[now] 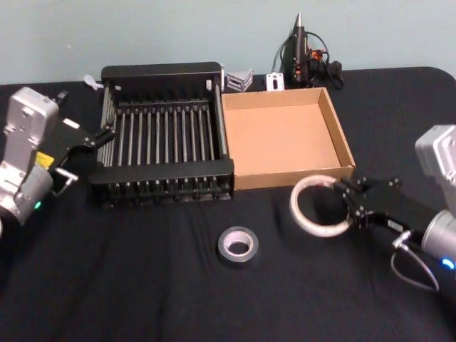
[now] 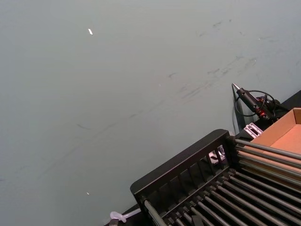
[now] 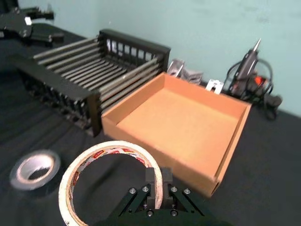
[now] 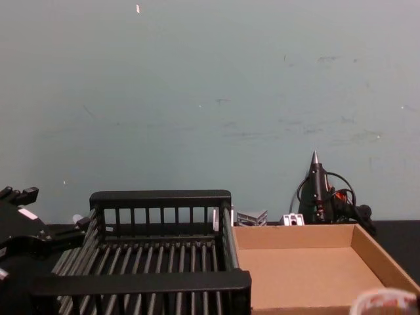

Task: Pick up the white tape and place it into the black box , Pick up the silver tape and place it into the brown box.

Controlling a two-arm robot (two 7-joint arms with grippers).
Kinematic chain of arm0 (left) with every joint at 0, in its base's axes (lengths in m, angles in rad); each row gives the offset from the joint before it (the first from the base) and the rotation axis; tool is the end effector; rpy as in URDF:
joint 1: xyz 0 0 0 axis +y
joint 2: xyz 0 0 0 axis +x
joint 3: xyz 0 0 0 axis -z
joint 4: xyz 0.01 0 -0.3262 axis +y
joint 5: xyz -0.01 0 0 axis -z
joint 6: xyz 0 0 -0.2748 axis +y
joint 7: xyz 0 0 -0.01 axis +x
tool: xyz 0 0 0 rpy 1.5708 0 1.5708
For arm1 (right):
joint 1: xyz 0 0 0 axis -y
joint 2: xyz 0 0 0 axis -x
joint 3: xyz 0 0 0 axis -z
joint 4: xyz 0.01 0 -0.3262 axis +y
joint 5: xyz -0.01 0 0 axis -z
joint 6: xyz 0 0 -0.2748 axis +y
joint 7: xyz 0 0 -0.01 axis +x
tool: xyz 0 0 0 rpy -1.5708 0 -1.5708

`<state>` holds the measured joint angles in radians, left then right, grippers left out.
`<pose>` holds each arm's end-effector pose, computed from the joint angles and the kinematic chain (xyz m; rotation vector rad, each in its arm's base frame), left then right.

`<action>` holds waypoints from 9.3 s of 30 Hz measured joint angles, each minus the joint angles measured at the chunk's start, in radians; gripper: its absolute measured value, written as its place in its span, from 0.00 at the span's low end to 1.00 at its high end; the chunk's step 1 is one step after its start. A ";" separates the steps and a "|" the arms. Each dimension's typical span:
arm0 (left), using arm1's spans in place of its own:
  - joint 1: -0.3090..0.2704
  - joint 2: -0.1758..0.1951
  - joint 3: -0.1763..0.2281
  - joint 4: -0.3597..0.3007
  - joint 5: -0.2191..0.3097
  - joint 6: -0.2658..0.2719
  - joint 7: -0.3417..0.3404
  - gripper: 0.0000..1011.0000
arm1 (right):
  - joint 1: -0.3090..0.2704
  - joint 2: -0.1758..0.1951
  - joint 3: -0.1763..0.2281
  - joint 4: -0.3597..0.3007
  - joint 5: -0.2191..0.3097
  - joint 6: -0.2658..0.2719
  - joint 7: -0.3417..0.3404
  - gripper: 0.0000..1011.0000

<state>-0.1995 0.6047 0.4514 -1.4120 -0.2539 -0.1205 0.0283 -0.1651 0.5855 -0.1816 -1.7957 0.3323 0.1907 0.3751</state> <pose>0.3318 0.1122 -0.3250 0.3045 -0.2850 1.2480 0.2389 -0.1074 -0.3012 -0.3350 0.0608 -0.9252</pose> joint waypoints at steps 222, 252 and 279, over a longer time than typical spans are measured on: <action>0.000 0.000 0.000 0.000 0.000 0.000 0.000 0.99 | 0.322 -0.095 -0.351 0.175 -0.149 0.152 0.115 0.99; 0.000 0.000 0.000 0.000 0.000 0.000 0.000 0.99 | 0.280 -0.048 -0.326 0.125 -0.116 0.122 0.124 0.99; 0.000 0.000 0.000 0.000 0.000 0.000 0.000 0.99 | 0.298 -0.065 -0.352 0.154 -0.133 0.148 0.120 0.99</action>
<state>-0.1995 0.6047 0.4514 -1.4120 -0.2539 -0.1205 0.0283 0.1326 0.5202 -0.5339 -1.6413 0.1992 0.3386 0.4951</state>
